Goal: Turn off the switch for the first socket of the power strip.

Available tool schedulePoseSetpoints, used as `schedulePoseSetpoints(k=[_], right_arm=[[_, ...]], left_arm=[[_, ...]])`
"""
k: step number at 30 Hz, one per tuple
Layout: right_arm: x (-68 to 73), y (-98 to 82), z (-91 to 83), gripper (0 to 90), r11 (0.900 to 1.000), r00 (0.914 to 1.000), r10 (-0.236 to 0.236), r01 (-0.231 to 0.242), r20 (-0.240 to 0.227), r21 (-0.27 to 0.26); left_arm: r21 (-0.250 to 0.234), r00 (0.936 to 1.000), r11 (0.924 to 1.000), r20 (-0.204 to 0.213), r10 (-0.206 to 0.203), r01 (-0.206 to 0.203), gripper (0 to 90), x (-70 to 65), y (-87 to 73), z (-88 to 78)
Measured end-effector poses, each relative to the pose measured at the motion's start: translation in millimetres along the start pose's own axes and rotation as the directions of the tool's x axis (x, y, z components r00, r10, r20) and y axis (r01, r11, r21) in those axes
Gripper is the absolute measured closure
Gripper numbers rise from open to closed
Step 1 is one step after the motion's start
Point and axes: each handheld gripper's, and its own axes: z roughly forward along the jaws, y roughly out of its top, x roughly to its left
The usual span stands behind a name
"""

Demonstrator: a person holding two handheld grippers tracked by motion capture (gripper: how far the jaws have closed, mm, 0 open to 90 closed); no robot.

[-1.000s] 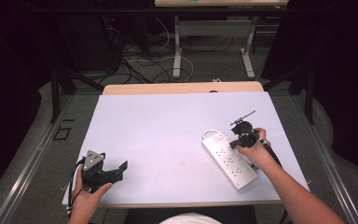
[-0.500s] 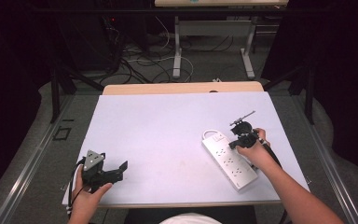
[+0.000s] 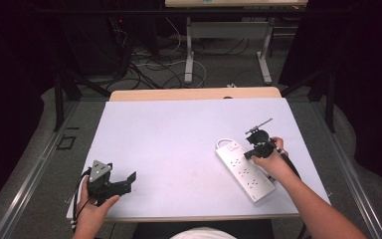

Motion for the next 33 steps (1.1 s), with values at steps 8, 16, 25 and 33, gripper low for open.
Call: schedulePoseSetpoints(k=[8, 16, 25, 33], right_arm=[[0.9, -0.5, 0.4, 90.0, 1.0, 0.9999, 0.011, -0.011, -0.001, -0.007], [1.7, -0.7, -0.3, 90.0, 1.0, 0.9999, 0.008, -0.008, 0.013, 0.002], [1.8, -1.9, 2.2, 90.0, 1.0, 0.9998, 0.001, -0.001, 0.019, 0.012], [-1.5, -3.6, 1.5, 90.0, 1.0, 1.0, -0.004, 0.004, -0.002, 0.0]], left_arm=[[0.0, 1.0, 1.0, 0.0, -0.003, 0.003, 5.8, 0.0, 0.1, -0.3], [0.001, 1.0, 1.0, 0.001, 0.001, -0.001, 5.8, 0.1, 0.0, -0.2], [0.0, 1.0, 1.0, 0.001, 0.001, -0.001, 5.8, 0.0, 0.1, -0.4], [0.001, 1.0, 1.0, 0.001, 0.002, -0.002, 5.8, -0.2, 0.1, -0.2]])
